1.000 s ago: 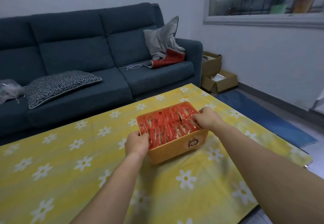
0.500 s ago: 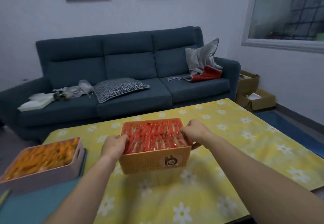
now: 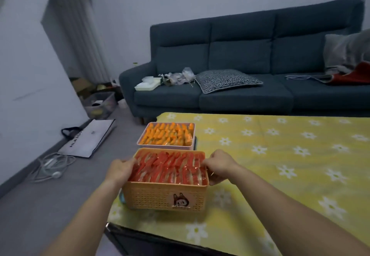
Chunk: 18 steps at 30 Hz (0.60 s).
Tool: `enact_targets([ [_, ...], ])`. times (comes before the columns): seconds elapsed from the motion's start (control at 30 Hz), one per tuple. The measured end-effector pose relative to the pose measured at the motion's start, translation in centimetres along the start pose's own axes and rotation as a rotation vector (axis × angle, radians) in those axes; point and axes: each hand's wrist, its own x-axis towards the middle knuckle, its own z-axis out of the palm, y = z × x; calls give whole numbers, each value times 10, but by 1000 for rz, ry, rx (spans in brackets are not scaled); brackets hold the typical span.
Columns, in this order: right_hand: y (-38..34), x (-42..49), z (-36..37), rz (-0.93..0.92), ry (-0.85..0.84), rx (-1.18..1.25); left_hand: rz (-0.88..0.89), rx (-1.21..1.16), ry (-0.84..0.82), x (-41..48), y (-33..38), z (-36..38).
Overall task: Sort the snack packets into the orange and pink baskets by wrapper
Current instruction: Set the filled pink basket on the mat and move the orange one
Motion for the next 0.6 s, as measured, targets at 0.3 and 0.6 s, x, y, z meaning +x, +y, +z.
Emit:
enact_targets([
  [0.3, -6, 42, 62, -37, 73, -8, -107, -132, -25, 57, -29, 1],
  [0.6, -16, 66, 53, 50, 136, 175, -108, -127, -112, 98, -13, 9],
])
